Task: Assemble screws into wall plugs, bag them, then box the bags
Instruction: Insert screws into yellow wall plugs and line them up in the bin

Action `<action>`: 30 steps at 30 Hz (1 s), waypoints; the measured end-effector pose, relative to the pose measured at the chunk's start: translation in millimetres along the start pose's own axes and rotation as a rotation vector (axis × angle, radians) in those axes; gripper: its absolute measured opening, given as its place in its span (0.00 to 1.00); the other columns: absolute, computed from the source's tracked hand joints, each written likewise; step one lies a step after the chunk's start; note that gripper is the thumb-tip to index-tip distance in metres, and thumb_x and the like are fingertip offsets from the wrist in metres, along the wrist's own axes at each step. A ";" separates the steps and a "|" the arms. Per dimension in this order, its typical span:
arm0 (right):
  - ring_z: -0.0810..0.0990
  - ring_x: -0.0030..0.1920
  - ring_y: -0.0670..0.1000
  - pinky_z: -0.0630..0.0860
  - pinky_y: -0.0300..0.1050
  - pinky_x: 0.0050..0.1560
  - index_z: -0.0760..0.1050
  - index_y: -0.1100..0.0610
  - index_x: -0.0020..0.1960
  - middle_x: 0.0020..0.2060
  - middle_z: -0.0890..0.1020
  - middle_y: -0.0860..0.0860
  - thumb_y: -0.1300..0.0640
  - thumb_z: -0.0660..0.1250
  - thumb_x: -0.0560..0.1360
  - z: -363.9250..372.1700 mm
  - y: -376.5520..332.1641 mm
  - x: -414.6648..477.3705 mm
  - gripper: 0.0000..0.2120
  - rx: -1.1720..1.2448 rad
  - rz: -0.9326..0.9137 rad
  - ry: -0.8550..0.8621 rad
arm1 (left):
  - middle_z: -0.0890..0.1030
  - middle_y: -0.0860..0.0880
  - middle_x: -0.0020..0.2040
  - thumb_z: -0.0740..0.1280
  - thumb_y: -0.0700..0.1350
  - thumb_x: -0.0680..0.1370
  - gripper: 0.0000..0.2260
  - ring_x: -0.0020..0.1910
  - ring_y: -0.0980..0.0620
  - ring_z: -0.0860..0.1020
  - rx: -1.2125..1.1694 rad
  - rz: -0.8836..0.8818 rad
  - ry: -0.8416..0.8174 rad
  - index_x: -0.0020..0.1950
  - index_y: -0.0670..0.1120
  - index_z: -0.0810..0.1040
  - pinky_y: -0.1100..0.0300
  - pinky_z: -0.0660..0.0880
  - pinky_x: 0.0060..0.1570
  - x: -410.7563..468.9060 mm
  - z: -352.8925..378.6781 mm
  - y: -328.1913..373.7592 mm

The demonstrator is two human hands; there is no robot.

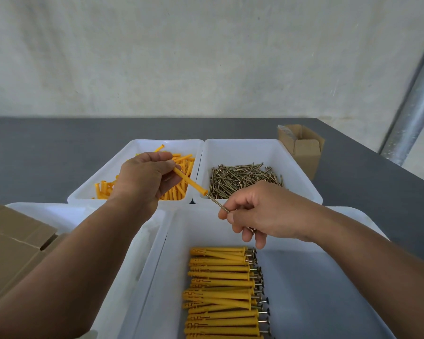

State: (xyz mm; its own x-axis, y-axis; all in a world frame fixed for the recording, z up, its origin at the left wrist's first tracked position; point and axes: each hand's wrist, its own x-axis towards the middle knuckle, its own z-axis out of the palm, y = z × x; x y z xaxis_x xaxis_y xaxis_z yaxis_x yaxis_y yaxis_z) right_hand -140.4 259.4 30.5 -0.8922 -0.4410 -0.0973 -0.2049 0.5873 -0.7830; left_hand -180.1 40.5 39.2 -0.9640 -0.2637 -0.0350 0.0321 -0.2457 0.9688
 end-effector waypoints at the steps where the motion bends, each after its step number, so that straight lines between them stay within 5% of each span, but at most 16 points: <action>1: 0.84 0.35 0.48 0.78 0.38 0.31 0.82 0.53 0.53 0.35 0.83 0.48 0.60 0.65 0.79 0.0 0.2 0.3 0.08 -0.001 0.004 -0.003 | 0.82 0.41 0.40 0.65 0.32 0.78 0.06 0.38 0.50 0.83 0.007 0.001 0.001 0.52 0.39 0.78 0.61 0.81 0.34 0.1 0.3 -0.2; 20: 0.86 0.37 0.53 0.83 0.43 0.36 0.78 0.48 0.59 0.38 0.84 0.50 0.57 0.66 0.79 -1.2 5.7 4.6 0.10 0.007 0.013 0.028 | 0.83 0.43 0.35 0.66 0.31 0.76 0.05 0.36 0.51 0.84 0.032 0.022 -0.091 0.46 0.40 0.78 0.60 0.80 0.33 -6.0 5.2 -3.1; 30: 0.86 0.36 0.51 0.82 0.41 0.36 0.80 0.49 0.53 0.39 0.84 0.50 0.50 0.66 0.79 -0.6 6.0 4.4 0.06 0.027 -0.018 0.049 | 0.82 0.39 0.40 0.66 0.31 0.76 0.04 0.36 0.50 0.84 0.049 0.013 -0.146 0.47 0.39 0.78 0.61 0.80 0.33 -11.3 7.7 -2.5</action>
State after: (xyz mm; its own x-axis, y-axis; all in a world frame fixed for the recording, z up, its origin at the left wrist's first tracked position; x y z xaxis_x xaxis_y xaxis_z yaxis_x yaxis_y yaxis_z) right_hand -145.8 261.5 25.8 -0.9072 -0.4173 -0.0537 -0.2104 0.5605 -0.8010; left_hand -171.4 51.2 39.1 -0.9918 -0.1276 0.0103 0.0354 -0.1962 0.9799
